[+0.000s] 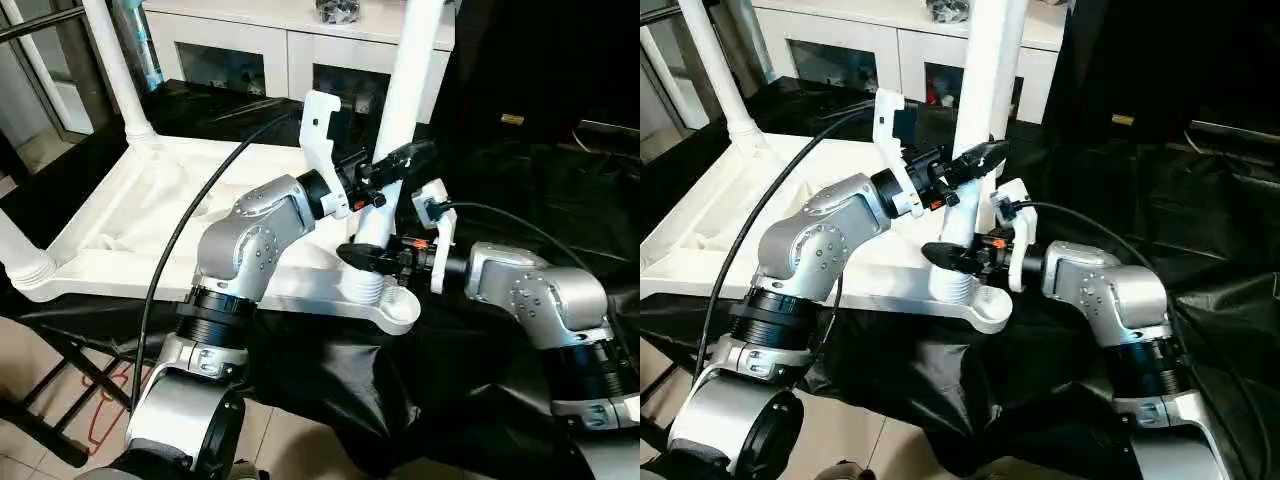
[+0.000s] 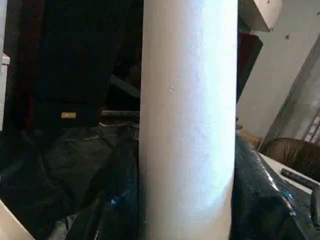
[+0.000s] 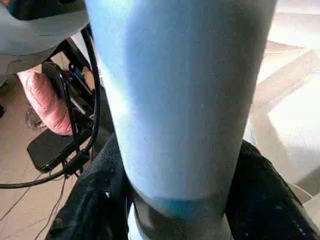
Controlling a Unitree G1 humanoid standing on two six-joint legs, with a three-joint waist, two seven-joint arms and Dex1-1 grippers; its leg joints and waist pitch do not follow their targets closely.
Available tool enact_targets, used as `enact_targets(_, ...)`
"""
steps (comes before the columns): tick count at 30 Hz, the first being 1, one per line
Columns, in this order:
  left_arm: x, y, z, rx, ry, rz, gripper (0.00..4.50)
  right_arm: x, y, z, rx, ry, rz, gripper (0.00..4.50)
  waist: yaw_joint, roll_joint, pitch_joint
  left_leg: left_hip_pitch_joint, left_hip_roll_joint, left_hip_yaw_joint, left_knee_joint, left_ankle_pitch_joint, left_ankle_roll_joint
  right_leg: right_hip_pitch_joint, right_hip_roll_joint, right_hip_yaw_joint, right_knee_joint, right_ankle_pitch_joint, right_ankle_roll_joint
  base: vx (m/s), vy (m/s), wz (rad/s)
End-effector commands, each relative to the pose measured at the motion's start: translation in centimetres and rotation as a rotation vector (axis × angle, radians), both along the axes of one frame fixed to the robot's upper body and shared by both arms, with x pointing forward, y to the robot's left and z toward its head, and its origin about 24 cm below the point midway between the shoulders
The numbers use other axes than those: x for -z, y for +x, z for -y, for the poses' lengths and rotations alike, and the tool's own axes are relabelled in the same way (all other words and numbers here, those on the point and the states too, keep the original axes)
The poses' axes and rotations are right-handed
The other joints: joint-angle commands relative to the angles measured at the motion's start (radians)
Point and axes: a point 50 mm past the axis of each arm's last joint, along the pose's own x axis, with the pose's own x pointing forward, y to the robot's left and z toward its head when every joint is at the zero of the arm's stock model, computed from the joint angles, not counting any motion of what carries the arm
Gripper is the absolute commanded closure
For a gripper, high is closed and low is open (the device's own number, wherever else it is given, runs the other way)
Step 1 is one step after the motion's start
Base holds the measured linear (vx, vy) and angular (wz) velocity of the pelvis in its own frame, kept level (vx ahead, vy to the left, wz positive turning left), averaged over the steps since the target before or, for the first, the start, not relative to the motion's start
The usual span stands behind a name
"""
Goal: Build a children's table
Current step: Pick table leg
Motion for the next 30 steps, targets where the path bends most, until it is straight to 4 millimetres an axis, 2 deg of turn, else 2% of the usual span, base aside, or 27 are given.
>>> enact_targets(1,-1.3,-0.3,0.5,0.034,-0.01,0.045,2.67,-0.1,0.1,0.5,0.024,0.005,0.004,2.49,0.004,-0.015,-0.081,0.012,0.029,-0.005,-0.057,-0.107,0.036,0.065,-0.075,0.045,-0.07,-0.176,-0.184,0.0,0.0,0.0)
enact_targets(4,-1.3,-0.3,0.5,0.033,-0.01,0.044,2.67,-0.1,0.1,0.5,0.025,0.006,0.005,2.51,0.004,-0.014,-0.081,0.012,0.029,-0.005,-0.057,-0.106,0.035,0.065,-0.075,0.045,-0.07,-0.177,-0.182,0.0,0.0,0.0)
enact_targets(5,-1.2,-0.2,0.5,0.023,-0.004,0.043,2.11,0.0,0.1,0.5,0.027,0.006,0.006,2.52,0.004,-0.013,-0.081,0.013,0.029,-0.006,-0.058,-0.106,0.034,0.064,-0.075,0.045,-0.07,-0.176,-0.183,0.0,0.0,0.0)
enact_targets(9,-1.0,0.0,0.2,0.011,-0.027,-0.015,1.9,0.2,0.0,0.6,0.038,0.008,0.008,2.53,0.004,-0.015,-0.082,0.013,0.029,-0.005,-0.057,-0.106,0.036,0.065,-0.075,0.045,-0.069,-0.169,-0.188,0.0,0.0,0.0)
enact_targets(10,-1.0,0.0,0.1,0.001,-0.034,0.004,1.62,0.3,0.0,0.6,0.047,0.011,0.011,2.56,0.004,-0.016,-0.081,0.012,0.029,-0.005,-0.057,-0.104,0.038,0.065,-0.074,0.045,-0.07,-0.173,-0.187,0.0,0.0,0.0)
enact_targets(12,-1.1,0.1,0.0,-0.017,-0.047,0.024,1.55,0.3,0.0,0.5,0.055,0.016,0.013,2.57,0.005,-0.015,-0.081,0.012,0.028,-0.005,-0.057,-0.105,0.038,0.065,-0.075,0.045,-0.071,-0.178,-0.183,0.0,0.0,0.0)
enact_targets(13,-1.7,0.1,-0.5,-0.044,-0.161,0.07,1.55,0.5,0.0,0.4,0.096,0.044,0.026,2.57,0.005,-0.014,-0.081,0.011,0.028,-0.005,-0.057,-0.102,0.038,0.065,-0.076,0.045,-0.074,-0.179,-0.183,0.0,0.0,0.0)
enact_targets(18,-2.2,-0.1,-1.0,-0.035,-0.283,0.059,1.52,0.4,0.3,0.3,0.148,0.083,0.046,2.58,0.003,-0.014,-0.082,0.012,0.029,-0.005,-0.058,-0.114,0.036,0.064,-0.076,0.043,-0.071,-0.178,-0.192,0.0,0.0,0.0)
enact_targets(19,-2.8,-0.4,-1.5,-0.023,-0.364,0.058,1.52,0.2,0.6,0.3,0.218,0.122,0.076,2.59,0.003,-0.014,-0.081,0.013,0.029,-0.004,-0.057,-0.116,0.035,0.062,-0.077,0.044,-0.071,-0.184,-0.192,0.0,0.0,0.0)
enact_targets(21,-2.9,-0.5,-1.8,-0.025,-0.383,0.064,1.52,0.2,0.9,0.4,0.266,0.144,0.089,2.59,0.002,-0.013,-0.081,0.012,0.031,-0.004,-0.059,-0.121,0.029,0.06,-0.079,0.044,-0.071,-0.196,-0.197,0.0,0.0,0.0)
enact_targets(22,-2.9,-0.6,-2.0,-0.029,-0.385,0.069,1.52,0.2,1.0,0.5,0.293,0.155,0.095,2.59,0.001,-0.012,-0.079,0.015,0.03,-0.004,-0.06,-0.129,0.03,0.059,-0.075,0.044,-0.075,-0.209,-0.186,0.0,0.0,0.0)
enact_targets(24,-2.7,-0.7,-2.2,-0.023,-0.373,0.076,1.52,0.3,1.2,0.6,0.334,0.154,0.103,2.59,-0.002,-0.011,-0.079,0.015,0.03,-0.005,-0.062,-0.13,0.027,0.058,-0.074,0.044,-0.074,-0.213,-0.177,0.0,0.0,0.0)
enact_targets(26,-1.4,-1.2,-2.6,0.04,-0.193,0.148,1.52,0.8,1.4,1.2,0.428,0.087,0.138,2.59,0.0,-0.013,-0.079,0.016,0.031,-0.006,-0.063,-0.124,0.024,0.057,-0.076,0.045,-0.073,-0.221,-0.166,0.0,0.0,0.0)
enact_targets(27,-1.3,-1.2,-2.7,0.045,-0.181,0.151,1.52,0.8,1.4,1.2,0.433,0.082,0.141,2.59,-0.001,-0.009,-0.078,0.017,0.031,-0.006,-0.066,-0.123,0.016,0.053,-0.072,0.046,-0.073,-0.235,-0.144,0.0,0.0,0.0)
enact_targets(28,0.3,-1.6,-3.0,0.093,-0.022,0.183,1.52,1.2,1.5,1.7,0.483,0.021,0.172,2.59,-0.002,-0.014,-0.077,0.017,0.031,-0.007,-0.069,-0.124,0.008,0.054,-0.074,0.047,-0.076,-0.245,-0.129,0.0,0.0,0.0)
enact_targets(30,2.2,-1.9,-3.4,0.139,0.119,0.2,1.52,1.5,1.5,2.3,0.518,-0.032,0.196,2.59,-0.006,-0.011,-0.078,0.02,0.031,-0.005,-0.069,-0.124,0.0,0.052,-0.072,0.048,-0.073,-0.243,-0.121,0.0,0.0,0.0)
